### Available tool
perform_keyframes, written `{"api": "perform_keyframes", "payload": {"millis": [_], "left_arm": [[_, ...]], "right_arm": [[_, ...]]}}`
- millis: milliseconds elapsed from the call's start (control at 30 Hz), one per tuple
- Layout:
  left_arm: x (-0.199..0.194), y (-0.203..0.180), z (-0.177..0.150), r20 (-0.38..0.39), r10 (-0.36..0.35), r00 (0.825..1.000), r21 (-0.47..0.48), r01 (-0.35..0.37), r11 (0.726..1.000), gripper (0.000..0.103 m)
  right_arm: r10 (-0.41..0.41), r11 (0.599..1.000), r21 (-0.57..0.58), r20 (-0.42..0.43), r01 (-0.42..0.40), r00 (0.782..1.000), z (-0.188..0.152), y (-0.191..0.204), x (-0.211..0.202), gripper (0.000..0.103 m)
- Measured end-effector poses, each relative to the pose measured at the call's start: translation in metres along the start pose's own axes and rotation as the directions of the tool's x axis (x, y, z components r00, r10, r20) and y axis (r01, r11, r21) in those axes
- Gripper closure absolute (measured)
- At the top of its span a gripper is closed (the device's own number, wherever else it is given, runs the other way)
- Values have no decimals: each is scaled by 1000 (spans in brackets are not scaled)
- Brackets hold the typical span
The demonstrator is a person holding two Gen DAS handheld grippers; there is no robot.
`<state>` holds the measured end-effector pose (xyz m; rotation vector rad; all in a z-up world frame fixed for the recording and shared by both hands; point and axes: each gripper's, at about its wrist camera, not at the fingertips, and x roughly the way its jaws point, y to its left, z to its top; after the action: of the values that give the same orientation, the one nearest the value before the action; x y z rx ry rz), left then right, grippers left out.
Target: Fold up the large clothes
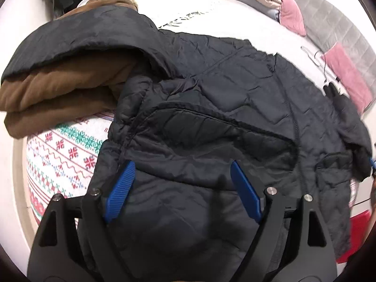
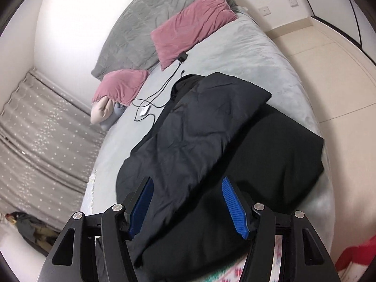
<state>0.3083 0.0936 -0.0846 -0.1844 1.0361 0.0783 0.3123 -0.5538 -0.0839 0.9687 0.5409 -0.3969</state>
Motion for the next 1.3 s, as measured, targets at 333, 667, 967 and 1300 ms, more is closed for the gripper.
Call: {"api": "perform_keyframes", "payload": {"millis": [333, 667, 967, 1300], "left_arm": [[34, -8, -3, -45, 72, 996, 70, -69, 995, 5], [51, -14, -10, -69, 115, 991, 97, -108, 989, 1], [48, -13, -7, -84, 101, 991, 83, -94, 992, 1], [18, -17, 1, 3, 105, 994, 104, -105, 989, 1]], "right_arm": [[-36, 999, -9, 67, 36, 997, 8, 3, 23, 41], [-111, 988, -100, 82, 119, 990, 2, 19, 39, 82], [-127, 970, -181, 189, 162, 974, 1, 51, 18, 93], [-77, 880, -430, 290, 201, 954, -41, 159, -8, 95]]}}
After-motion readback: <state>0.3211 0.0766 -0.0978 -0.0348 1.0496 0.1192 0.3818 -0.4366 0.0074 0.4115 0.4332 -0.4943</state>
